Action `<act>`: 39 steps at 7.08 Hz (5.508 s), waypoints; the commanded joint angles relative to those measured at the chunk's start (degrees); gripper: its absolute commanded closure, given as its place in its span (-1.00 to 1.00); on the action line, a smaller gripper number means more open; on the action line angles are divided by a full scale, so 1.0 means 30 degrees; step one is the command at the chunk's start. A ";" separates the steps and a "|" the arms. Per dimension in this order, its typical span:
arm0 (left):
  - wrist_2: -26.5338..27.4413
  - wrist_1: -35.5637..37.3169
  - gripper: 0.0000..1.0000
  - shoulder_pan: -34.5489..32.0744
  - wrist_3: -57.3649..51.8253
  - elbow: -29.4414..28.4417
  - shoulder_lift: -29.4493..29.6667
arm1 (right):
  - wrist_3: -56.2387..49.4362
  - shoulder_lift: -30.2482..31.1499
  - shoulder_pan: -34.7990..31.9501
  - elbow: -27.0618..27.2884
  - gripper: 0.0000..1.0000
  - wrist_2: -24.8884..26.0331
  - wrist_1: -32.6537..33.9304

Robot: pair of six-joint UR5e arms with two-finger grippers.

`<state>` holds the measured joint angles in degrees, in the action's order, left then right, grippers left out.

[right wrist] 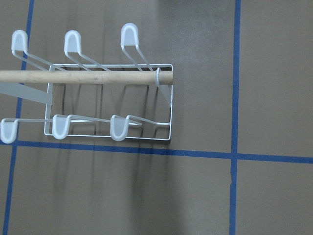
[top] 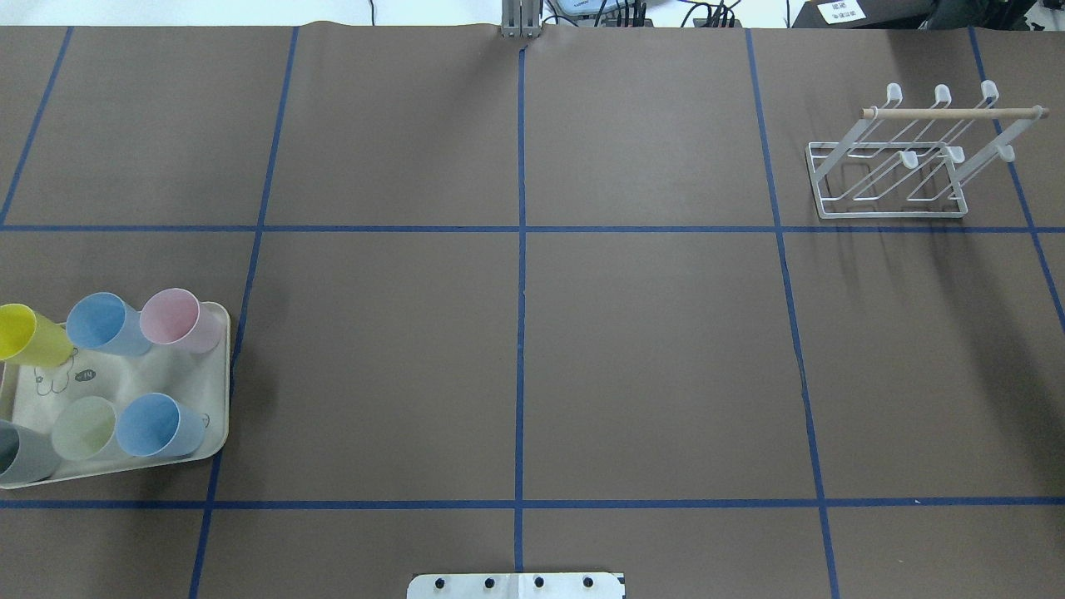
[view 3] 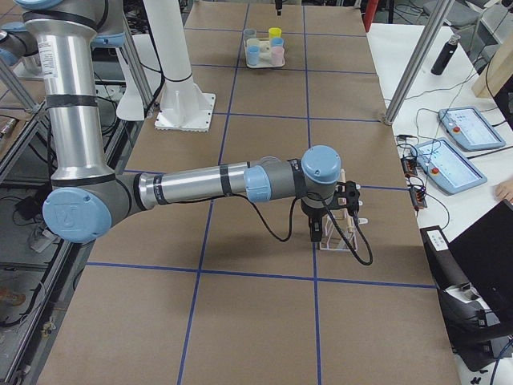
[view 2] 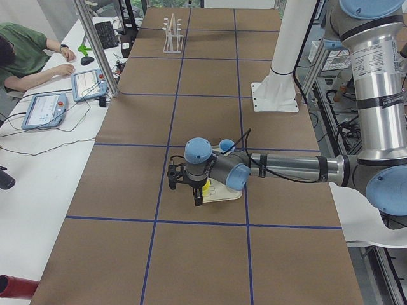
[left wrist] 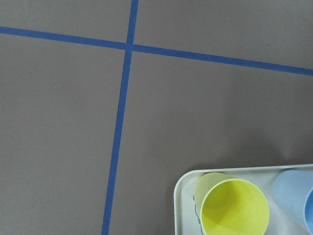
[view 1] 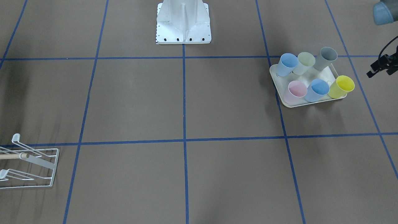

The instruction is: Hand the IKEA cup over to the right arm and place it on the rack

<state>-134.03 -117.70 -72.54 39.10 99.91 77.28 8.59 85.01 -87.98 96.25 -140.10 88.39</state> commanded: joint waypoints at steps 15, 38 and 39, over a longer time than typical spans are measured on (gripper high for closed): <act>-0.1345 -0.1900 1.00 -0.0536 0.2171 -0.1370 0.0429 | 0.3251 -0.1990 0.0964 0.2105 -1.00 -0.0585 0.0097; 1.9653 -1.9039 1.00 1.5300 3.6038 -0.1486 1.3669 | 3.9118 -0.8443 1.6757 -0.0766 -1.00 1.4090 -2.4893; 1.9656 -1.8980 1.00 1.5331 3.6038 -0.1516 1.3702 | 3.9118 -0.8443 1.6846 -0.0766 -1.00 1.4093 -2.4893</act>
<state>-75.77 -174.86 -27.09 147.29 95.46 117.80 125.94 59.69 -38.05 94.01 -98.28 13.70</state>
